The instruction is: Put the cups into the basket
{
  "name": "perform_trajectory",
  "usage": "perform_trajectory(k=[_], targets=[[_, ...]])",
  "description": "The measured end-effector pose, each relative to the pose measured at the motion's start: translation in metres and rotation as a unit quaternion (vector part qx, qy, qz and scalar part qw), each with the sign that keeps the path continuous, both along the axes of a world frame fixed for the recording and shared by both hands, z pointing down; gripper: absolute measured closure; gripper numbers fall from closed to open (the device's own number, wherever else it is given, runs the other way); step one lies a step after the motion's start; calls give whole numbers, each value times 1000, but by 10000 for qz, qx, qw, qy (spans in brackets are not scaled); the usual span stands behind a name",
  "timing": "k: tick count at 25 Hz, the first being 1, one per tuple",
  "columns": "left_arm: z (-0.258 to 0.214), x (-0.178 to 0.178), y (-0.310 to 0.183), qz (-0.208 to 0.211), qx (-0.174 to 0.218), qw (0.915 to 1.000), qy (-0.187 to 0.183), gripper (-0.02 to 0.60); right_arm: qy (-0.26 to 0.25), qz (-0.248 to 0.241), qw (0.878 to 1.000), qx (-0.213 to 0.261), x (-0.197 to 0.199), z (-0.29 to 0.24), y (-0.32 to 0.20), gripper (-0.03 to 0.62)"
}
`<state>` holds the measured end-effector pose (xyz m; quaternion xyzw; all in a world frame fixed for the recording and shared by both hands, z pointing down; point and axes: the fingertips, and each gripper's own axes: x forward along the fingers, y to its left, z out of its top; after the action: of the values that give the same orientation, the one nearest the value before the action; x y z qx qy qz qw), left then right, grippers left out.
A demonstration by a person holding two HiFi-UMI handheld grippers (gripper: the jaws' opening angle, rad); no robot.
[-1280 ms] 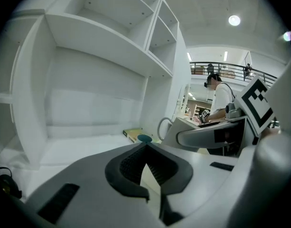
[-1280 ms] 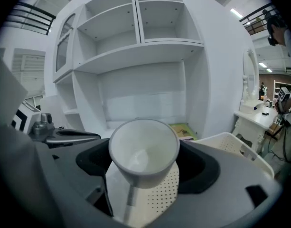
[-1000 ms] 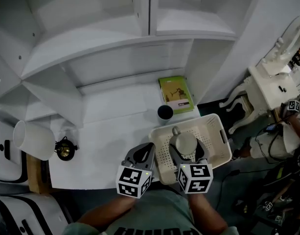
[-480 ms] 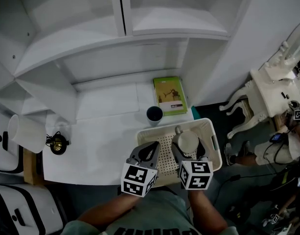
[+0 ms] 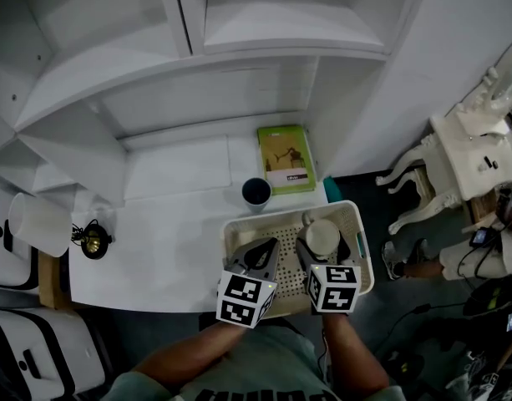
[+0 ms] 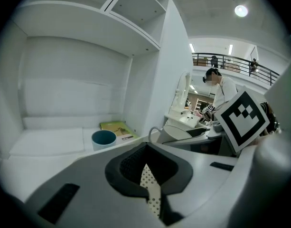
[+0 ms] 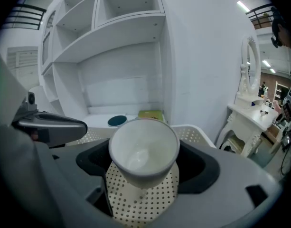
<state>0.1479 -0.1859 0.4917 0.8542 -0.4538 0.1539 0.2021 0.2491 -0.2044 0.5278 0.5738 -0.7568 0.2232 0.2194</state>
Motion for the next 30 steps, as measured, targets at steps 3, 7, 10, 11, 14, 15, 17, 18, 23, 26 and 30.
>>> perform_trajectory(k=[3, 7, 10, 11, 14, 15, 17, 18, 23, 26, 30], targets=[[5, 9, -1, 58, -77, 10000, -7, 575, 16, 20, 9999, -118, 8, 9, -2, 206], [14, 22, -5, 128, -176, 9998, -17, 575, 15, 8, 9994, -334, 17, 22, -7, 206], [23, 28, -8, 148, -264, 9995, -66, 575, 69, -47, 9987, -500, 23, 37, -11, 206], [26, 29, -9, 149, -290, 9994, -91, 575, 94, -60, 9984, -546, 24, 41, -12, 206], [34, 33, -12, 140, -371, 9991, -145, 575, 143, -57, 9975, -687, 27, 52, -15, 206], [36, 34, -13, 142, -396, 9990, -152, 575, 152, -44, 9972, -729, 28, 55, -16, 206], [40, 37, -16, 153, -444, 9988, -150, 574, 174, -31, 9965, -821, 30, 61, -18, 206], [42, 38, -17, 159, -471, 9987, -142, 575, 187, -32, 9960, -871, 31, 64, -18, 206], [51, 42, -20, 179, -588, 9981, -102, 575, 250, -32, 9943, -1038, 35, 75, -19, 206], [56, 43, -21, 166, -637, 9978, -96, 575, 285, -56, 9932, -1124, 36, 82, -20, 206], [61, 43, -21, 155, -687, 9975, -96, 575, 339, -86, 9912, -1275, 36, 90, -21, 206]])
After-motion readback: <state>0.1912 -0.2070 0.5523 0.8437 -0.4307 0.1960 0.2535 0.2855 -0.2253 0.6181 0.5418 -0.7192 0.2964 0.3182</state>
